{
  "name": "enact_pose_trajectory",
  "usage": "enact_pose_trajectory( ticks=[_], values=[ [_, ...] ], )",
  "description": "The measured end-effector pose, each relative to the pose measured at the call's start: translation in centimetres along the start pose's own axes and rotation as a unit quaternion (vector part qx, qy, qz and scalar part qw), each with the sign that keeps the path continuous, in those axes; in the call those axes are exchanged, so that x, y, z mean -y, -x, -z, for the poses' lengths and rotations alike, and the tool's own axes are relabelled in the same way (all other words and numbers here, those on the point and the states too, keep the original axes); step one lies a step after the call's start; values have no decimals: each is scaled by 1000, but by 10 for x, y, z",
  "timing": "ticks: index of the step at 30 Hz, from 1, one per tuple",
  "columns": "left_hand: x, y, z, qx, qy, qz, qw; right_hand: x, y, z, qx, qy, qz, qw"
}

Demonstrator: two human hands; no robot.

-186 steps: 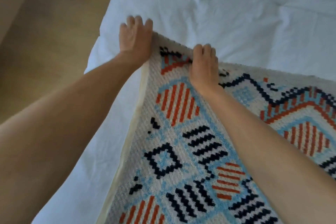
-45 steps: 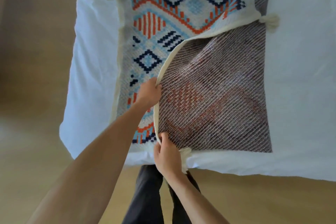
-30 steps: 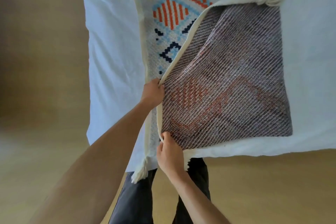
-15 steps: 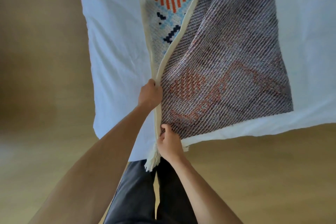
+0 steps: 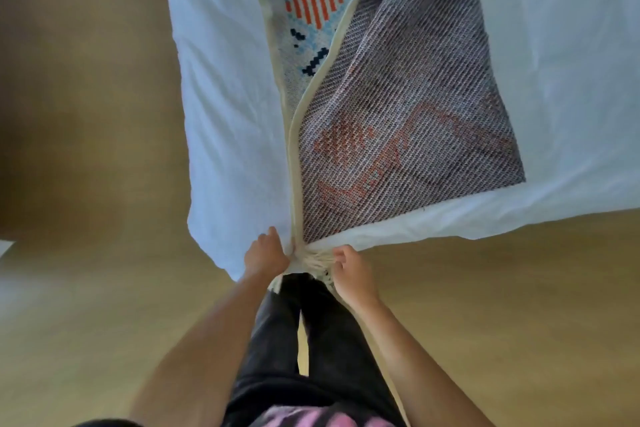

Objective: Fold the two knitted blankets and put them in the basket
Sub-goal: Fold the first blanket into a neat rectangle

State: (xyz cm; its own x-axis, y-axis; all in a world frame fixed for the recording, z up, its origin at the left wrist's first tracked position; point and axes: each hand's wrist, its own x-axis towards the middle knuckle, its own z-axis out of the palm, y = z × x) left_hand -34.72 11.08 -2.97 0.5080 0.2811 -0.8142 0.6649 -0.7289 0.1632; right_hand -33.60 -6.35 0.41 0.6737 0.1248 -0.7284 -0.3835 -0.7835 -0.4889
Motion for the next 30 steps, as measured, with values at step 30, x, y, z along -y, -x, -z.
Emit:
enact_pose_trajectory(
  ticks=[30],
  values=[
    [326, 83, 262, -65, 247, 8, 967, 328, 45, -144, 81, 104, 52, 990]
  ],
)
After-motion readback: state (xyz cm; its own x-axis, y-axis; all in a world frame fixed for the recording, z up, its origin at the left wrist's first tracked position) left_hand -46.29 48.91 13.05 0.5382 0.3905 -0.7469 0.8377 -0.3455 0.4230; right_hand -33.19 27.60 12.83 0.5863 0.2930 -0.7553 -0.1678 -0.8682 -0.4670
